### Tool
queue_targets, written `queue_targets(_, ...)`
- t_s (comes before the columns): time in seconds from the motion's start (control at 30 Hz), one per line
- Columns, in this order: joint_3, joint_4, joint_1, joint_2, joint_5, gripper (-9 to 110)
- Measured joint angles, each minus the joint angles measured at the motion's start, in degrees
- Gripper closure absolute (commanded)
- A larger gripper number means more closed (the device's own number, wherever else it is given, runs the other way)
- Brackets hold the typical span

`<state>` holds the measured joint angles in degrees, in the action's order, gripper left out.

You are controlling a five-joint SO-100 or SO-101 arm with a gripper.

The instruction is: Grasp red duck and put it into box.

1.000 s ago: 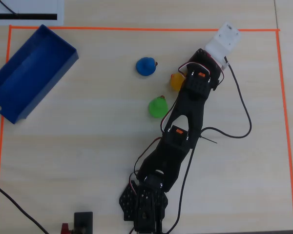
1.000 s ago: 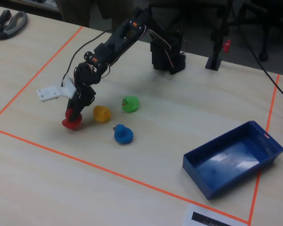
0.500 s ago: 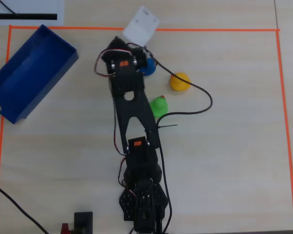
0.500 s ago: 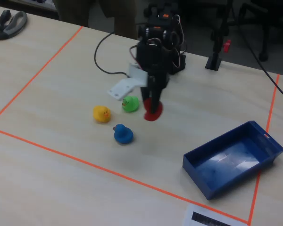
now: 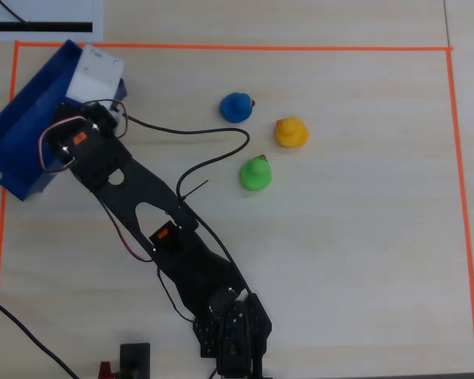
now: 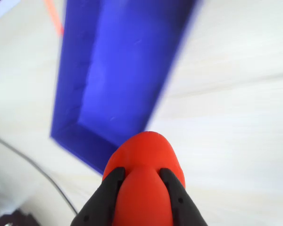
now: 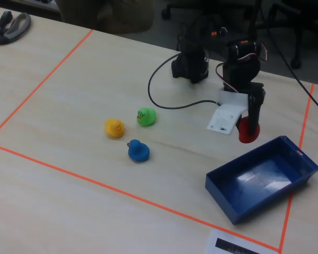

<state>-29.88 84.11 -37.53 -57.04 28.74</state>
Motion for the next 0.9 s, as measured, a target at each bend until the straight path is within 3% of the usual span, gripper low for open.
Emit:
queue_targets(0.27, 10.11, -4.13, -3.69, 7.03, -2.20, 101)
queue_targets(0.7, 12.92, -11.07, -4.83, 18.63, 4.04, 71)
queue_targets(0.83, 15.03, -11.34, -4.75, 20.65, 5.71, 73)
queue_targets(0.9, 17.05, -9.84, -4.31, 20.83, 6.15, 81)
